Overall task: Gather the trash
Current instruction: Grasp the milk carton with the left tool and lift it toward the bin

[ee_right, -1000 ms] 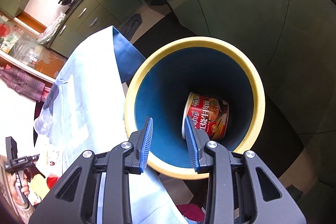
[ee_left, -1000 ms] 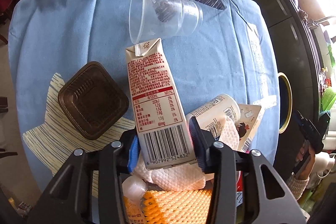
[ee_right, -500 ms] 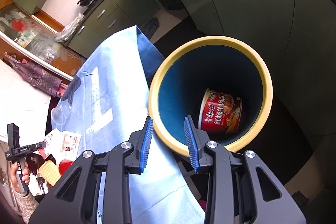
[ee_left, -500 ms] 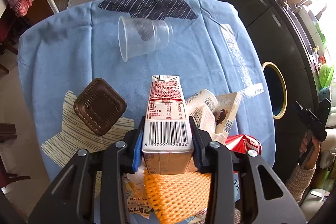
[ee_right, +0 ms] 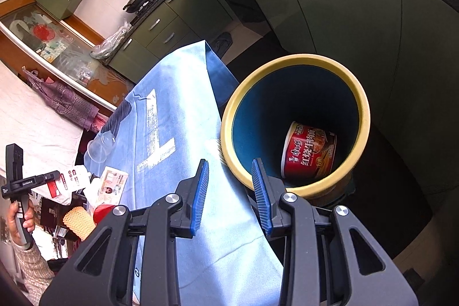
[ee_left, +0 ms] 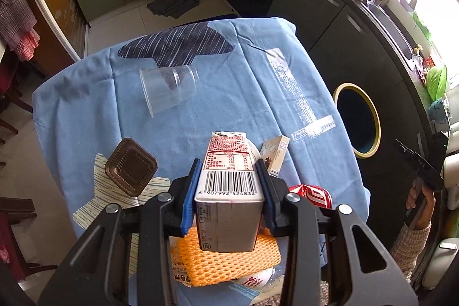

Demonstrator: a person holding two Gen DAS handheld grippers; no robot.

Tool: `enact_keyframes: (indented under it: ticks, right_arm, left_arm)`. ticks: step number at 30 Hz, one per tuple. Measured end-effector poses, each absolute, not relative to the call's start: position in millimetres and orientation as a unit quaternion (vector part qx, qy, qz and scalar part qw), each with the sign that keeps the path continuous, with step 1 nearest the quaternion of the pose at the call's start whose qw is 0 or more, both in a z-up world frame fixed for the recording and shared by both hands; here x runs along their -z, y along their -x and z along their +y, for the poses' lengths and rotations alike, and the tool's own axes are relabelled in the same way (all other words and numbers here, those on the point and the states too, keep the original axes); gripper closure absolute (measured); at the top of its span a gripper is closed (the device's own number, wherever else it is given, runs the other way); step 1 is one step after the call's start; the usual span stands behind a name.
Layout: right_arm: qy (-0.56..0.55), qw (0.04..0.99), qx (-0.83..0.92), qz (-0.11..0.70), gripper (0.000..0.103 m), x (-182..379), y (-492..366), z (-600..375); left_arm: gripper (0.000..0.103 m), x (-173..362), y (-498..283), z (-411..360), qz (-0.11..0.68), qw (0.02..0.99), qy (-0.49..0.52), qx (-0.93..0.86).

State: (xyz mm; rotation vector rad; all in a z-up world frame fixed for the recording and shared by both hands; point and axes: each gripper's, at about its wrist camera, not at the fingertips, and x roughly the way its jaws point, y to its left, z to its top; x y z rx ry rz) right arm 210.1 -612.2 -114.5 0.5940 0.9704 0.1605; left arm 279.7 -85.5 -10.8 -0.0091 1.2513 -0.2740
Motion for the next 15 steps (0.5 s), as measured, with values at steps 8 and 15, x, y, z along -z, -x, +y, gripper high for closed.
enact_keyframes:
  ticks: [8, 15]
  right_arm:
    - [-0.292, 0.844, -0.081, 0.442, 0.071, 110, -193, -626]
    - [-0.298, 0.856, -0.075, 0.416, 0.071, 101, -153, -648]
  left_arm:
    - [0.067, -10, -275, -145, 0.568, 0.802, -0.022, 0.181]
    - [0.067, -10, -277, -278, 0.556, 0.778, -0.059, 0.288]
